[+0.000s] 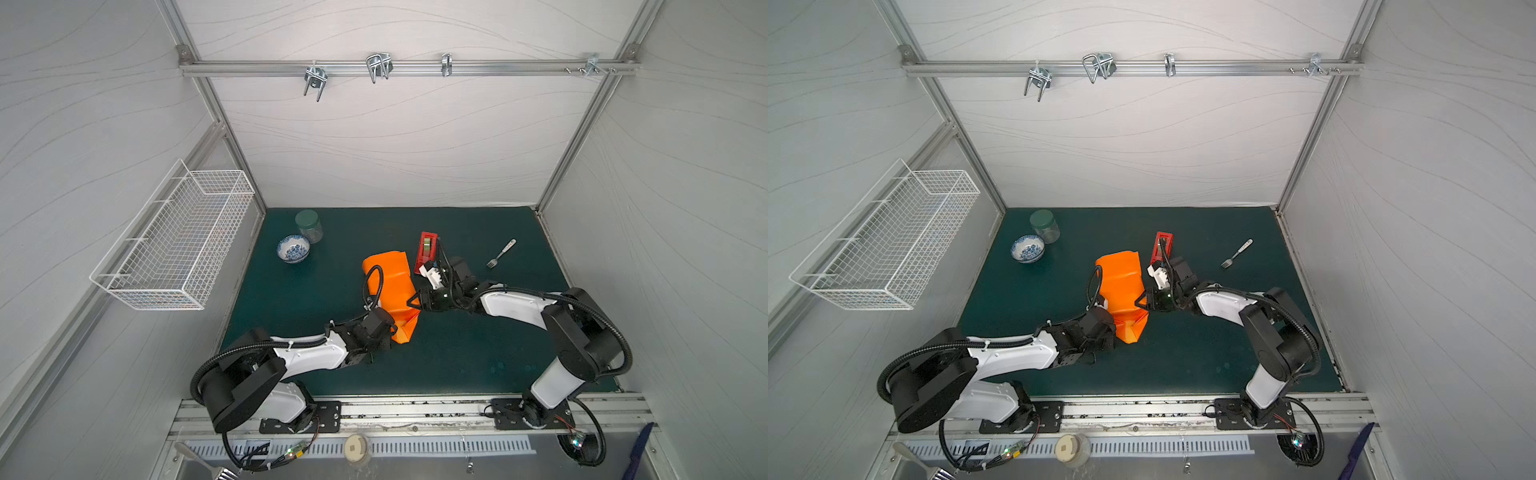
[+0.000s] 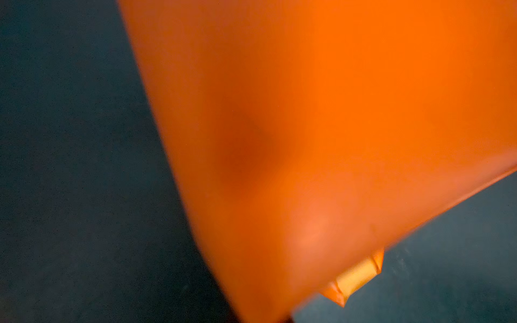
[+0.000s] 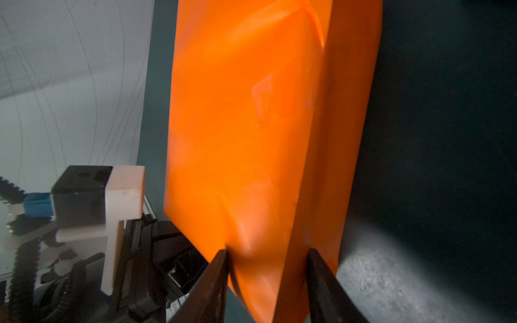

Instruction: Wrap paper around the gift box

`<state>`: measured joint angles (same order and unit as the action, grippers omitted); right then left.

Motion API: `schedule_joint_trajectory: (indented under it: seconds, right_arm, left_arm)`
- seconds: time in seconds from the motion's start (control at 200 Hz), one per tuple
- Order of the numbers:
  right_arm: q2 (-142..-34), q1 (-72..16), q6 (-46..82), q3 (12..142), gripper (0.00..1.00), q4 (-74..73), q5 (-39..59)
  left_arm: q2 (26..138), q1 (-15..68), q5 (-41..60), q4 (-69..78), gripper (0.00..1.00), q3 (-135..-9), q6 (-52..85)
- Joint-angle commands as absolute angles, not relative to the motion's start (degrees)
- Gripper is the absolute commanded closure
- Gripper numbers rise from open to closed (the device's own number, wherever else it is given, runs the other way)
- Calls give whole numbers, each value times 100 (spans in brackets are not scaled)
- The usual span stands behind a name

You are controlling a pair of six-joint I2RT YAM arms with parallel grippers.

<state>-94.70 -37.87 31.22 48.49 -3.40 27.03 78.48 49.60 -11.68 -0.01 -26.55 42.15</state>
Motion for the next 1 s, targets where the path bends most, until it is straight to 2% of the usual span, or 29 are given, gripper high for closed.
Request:
schedule_joint_trajectory:
  seconds: [0.0,0.445,0.995]
  right_arm:
    - [-9536,-3894,3061,4746,55,80,2430]
    - [-9522,-3885,3041,4757,55,90,2426]
    - [-9504,-3891,3072,4702,55,51,2410]
  left_arm:
    - [8083,5114,-1009,-236,100,-2741,4166]
    - [8048,5280,-963,-396,100,-2900,3991]
    - [8338,5869,-891,-440,100,-2984,4126]
